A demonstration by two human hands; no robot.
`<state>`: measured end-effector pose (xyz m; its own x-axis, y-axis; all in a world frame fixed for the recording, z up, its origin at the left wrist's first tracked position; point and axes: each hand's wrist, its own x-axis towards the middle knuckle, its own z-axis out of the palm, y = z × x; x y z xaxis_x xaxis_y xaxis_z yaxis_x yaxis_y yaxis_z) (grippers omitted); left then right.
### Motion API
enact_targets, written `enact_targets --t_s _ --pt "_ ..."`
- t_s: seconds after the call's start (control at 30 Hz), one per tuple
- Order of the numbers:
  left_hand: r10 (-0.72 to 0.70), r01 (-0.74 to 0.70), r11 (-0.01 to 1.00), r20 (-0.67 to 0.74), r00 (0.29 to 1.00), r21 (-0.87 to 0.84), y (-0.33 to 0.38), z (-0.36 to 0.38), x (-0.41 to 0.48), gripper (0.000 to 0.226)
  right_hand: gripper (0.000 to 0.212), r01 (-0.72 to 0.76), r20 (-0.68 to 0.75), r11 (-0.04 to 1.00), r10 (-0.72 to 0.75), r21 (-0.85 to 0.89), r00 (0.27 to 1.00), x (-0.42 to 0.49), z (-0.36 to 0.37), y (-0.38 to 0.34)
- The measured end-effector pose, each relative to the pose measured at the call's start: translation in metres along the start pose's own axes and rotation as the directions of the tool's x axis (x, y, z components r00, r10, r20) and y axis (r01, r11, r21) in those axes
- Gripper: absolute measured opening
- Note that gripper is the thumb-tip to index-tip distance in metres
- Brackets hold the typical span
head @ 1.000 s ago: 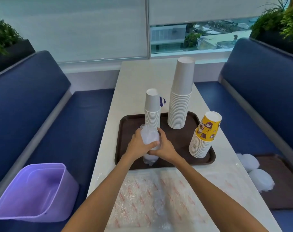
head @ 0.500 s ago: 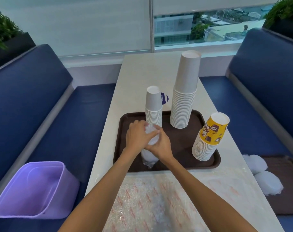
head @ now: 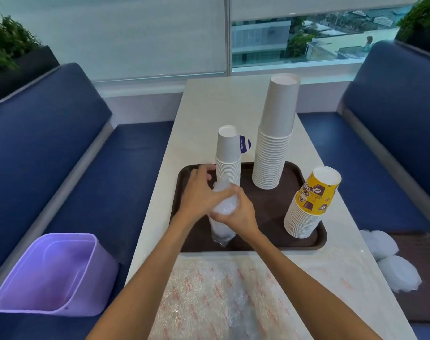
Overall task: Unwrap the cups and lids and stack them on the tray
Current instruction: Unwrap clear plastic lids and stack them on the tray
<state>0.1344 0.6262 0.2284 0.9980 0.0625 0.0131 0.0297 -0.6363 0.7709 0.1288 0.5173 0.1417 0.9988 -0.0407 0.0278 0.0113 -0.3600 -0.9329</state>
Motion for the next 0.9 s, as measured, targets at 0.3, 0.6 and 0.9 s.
enact_targets --t_s 0.3,0.6,0.9 --pt "0.001 -0.007 0.997 -0.076 0.997 -0.082 -0.001 0.001 0.004 0.017 0.094 -0.042 0.008 0.999 0.043 -0.023 0.999 -0.001 0.002 0.004" --pt "-0.226 0.243 0.884 0.091 0.97 -0.4 -0.028 0.009 -0.01 0.056 0.088 -0.078 0.016 0.996 0.077 0.049 0.997 -0.012 0.009 0.034" --pt "-0.234 0.243 0.952 0.07 0.97 -0.188 -0.042 0.058 -0.016 0.113 0.089 -0.055 0.054 0.918 0.083 -0.393 0.995 -0.002 0.013 0.055"
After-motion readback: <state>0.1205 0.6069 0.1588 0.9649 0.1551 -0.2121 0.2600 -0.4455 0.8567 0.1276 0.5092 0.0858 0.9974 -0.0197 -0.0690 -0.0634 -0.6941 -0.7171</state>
